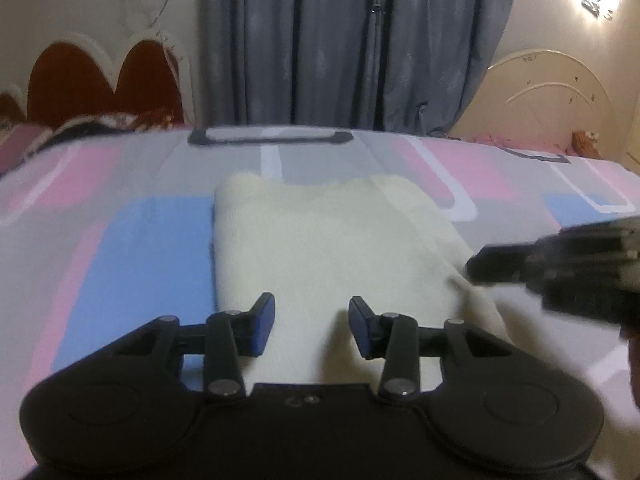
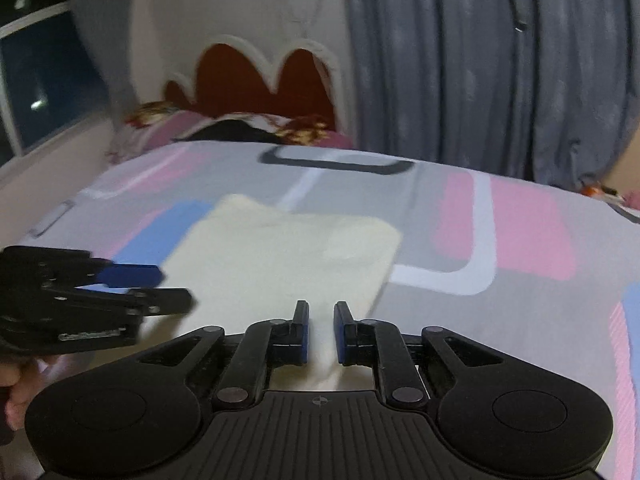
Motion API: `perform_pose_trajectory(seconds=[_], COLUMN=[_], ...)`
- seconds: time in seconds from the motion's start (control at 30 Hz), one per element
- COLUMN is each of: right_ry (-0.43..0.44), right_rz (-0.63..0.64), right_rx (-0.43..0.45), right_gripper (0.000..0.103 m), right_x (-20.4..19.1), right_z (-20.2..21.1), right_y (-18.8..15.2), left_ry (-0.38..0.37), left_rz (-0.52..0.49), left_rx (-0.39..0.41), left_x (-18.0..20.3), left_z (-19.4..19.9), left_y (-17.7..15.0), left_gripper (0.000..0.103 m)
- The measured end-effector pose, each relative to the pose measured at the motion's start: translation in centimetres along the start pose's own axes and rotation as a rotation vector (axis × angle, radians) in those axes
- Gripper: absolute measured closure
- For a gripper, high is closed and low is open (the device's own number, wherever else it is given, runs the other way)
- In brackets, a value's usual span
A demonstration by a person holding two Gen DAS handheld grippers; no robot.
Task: Fold small clothes
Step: 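Release the right tool and smooth the folded sweater with both tools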
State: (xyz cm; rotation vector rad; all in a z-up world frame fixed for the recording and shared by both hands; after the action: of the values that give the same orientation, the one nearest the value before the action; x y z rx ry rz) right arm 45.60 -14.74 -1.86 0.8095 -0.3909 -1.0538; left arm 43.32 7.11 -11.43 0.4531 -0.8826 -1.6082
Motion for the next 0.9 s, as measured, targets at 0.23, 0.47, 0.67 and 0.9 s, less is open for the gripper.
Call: perform_pose_trajectory(seconds=[0.23, 0.47, 0.67, 0.9], right_ry=[-0.079, -0.079, -0.114, -0.109], right_rz=[0.182, 0.078, 0.092, 0.0], right_rx=[-0.083, -0.078, -0.148, -0.118], right_gripper=[0.089, 0.089, 0.089, 0.089], right_x=[-2.7, -3.3, -3.8, -3.0], right_z=[-0.7, 1.7, 1.3, 4.5], right_y=[-5.4, -5.3, -6.8, -6.2], left_ry=[-0.007, 0.006, 0.041, 0.035], left_rz=[0.044, 0.07, 0.058, 0.065], left_rx=[-0.059, -0.061, -0.07, -0.062], left_x=[0.6, 1.2, 2.5, 3.5], left_z=[0.5, 2.5, 3.6, 5.8], left_y=[-4.3, -5.5, -6.7, -7.2], left_gripper=[0.062, 0.061, 0.061, 0.062])
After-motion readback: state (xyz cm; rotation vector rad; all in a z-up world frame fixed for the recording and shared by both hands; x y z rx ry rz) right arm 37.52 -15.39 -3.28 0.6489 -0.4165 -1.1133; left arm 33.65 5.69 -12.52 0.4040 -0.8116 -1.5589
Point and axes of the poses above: each gripper's, at about its wrist camera, not at the fingertips, and z roughly against the way its jaws point, x to its right, y to its top, the point moved 7 cm from there along -z, roughly the way its jaws point, and after that the axes turned 13 degrees about -y, right-handed, at the moved point
